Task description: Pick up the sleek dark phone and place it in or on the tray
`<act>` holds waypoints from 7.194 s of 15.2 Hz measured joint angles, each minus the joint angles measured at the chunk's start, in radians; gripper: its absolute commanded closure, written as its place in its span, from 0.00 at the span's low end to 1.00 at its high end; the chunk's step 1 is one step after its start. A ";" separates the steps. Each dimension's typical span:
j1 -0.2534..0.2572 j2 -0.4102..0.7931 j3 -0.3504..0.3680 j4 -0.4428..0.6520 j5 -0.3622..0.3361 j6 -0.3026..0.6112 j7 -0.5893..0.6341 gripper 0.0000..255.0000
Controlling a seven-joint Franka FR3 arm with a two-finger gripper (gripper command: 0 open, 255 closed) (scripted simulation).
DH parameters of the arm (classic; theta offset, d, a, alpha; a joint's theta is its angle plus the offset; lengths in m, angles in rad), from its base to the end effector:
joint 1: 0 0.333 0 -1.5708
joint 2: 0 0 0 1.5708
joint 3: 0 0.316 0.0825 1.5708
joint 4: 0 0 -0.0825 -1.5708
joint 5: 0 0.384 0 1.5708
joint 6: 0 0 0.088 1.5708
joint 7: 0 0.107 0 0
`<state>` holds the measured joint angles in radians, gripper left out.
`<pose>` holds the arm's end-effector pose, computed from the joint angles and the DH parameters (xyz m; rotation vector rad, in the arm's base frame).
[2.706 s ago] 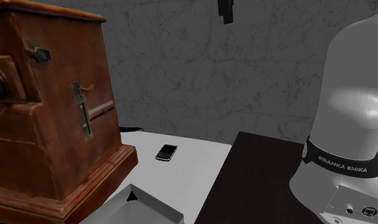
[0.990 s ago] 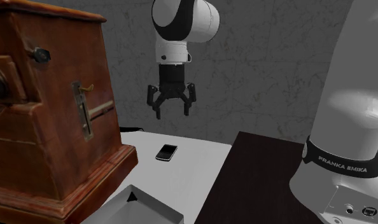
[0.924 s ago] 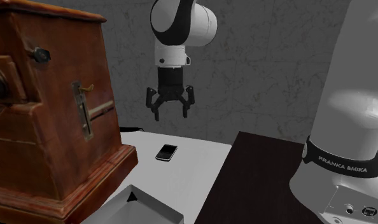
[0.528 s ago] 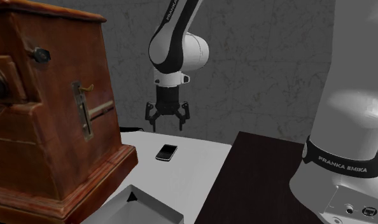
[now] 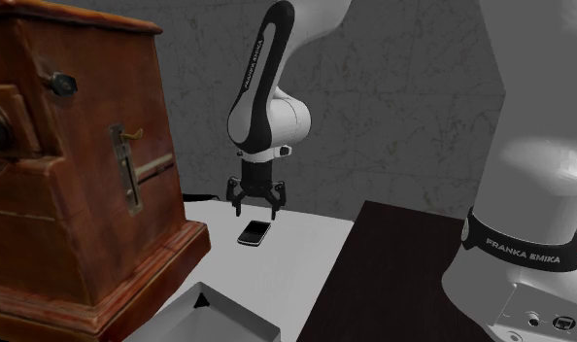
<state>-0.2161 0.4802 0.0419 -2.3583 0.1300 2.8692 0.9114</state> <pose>0.4947 -0.0928 0.1290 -2.5273 1.7576 -0.0118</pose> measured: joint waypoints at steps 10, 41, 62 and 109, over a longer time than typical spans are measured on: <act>-0.006 0.139 0.003 0.059 0.010 0.083 0.003 0.00; 0.012 -0.080 -0.017 -0.010 -0.003 -0.067 0.025 1.00; 0.248 -0.312 0.052 -0.212 -0.064 -0.082 0.386 1.00; 0.594 -0.208 0.130 -0.178 -0.245 -0.002 0.978 0.00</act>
<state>0.3776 0.2725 0.1716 -2.5366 -0.1155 2.8668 1.8891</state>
